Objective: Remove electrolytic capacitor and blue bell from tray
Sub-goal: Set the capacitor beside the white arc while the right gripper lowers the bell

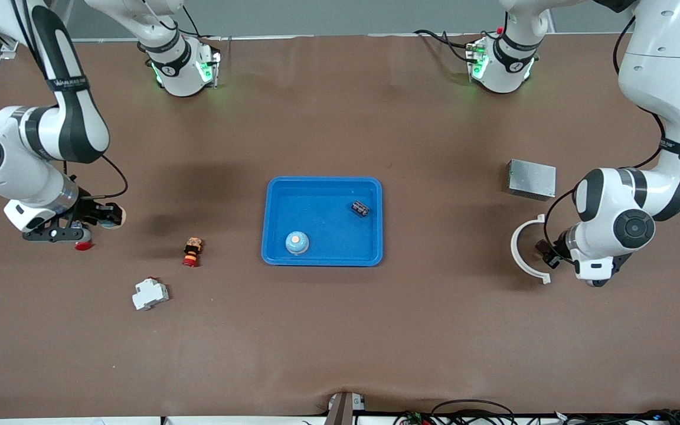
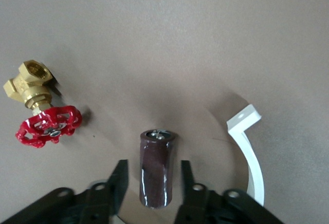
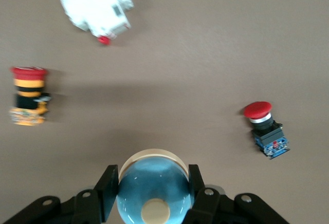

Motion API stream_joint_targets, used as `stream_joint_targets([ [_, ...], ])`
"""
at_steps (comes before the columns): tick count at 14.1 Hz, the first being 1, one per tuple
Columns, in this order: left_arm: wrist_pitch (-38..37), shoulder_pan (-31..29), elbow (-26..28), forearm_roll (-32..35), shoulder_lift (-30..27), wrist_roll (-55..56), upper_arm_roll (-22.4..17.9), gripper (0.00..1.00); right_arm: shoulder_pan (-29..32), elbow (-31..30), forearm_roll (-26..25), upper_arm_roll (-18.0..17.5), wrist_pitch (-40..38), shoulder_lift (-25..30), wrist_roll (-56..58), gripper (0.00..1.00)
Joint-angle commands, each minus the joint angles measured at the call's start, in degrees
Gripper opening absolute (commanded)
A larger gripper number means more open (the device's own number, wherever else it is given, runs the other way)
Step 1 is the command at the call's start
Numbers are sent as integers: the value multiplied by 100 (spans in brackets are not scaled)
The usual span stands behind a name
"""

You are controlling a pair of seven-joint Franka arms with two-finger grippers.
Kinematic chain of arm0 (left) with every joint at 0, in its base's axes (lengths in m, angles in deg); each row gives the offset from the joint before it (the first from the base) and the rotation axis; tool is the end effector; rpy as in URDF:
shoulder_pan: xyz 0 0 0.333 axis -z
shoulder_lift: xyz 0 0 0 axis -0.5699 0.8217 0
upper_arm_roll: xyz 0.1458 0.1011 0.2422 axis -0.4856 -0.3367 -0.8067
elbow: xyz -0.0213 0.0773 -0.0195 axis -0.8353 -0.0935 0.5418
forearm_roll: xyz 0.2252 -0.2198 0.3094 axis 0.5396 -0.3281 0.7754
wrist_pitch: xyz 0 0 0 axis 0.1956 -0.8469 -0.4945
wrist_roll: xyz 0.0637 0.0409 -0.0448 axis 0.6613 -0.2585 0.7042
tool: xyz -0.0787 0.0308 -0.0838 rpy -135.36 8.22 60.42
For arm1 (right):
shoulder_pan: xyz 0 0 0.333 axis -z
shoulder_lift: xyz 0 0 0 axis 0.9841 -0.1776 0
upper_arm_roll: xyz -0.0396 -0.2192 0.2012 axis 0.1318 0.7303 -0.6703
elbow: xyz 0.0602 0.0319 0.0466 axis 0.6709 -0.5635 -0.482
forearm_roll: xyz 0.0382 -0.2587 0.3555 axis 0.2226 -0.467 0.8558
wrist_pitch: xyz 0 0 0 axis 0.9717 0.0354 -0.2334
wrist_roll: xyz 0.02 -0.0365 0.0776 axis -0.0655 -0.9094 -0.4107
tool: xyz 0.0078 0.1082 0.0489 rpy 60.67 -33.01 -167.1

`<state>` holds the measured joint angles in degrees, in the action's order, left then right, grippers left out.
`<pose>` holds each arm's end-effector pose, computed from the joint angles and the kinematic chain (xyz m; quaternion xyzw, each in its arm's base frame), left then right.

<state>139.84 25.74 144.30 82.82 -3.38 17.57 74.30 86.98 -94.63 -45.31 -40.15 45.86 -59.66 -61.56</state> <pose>0.6561 0.0216 0.1467 -0.9227 -0.3781 0.0332 0.0670 0.5901 -0.0801 0.2463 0.9996 0.0120 -0.0165 0.0205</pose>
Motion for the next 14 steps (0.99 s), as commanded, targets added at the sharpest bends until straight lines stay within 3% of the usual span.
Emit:
stream_joint_targets([
  [1,-12,-76,18,124,-303,-22,61,100,350,-105,0,-132,381,-301,344,0],
  [4,-257,-23,-8,98,-708,31,183,100,421,-238,0,-124,1005,-696,467,0],
  [7,-776,-14,-219,9,-814,328,648,100,553,-246,-8,-124,1401,-987,660,0],
  [14,-813,152,-342,62,-753,1901,1757,100,431,-220,0,-132,1508,-1075,486,0],
])
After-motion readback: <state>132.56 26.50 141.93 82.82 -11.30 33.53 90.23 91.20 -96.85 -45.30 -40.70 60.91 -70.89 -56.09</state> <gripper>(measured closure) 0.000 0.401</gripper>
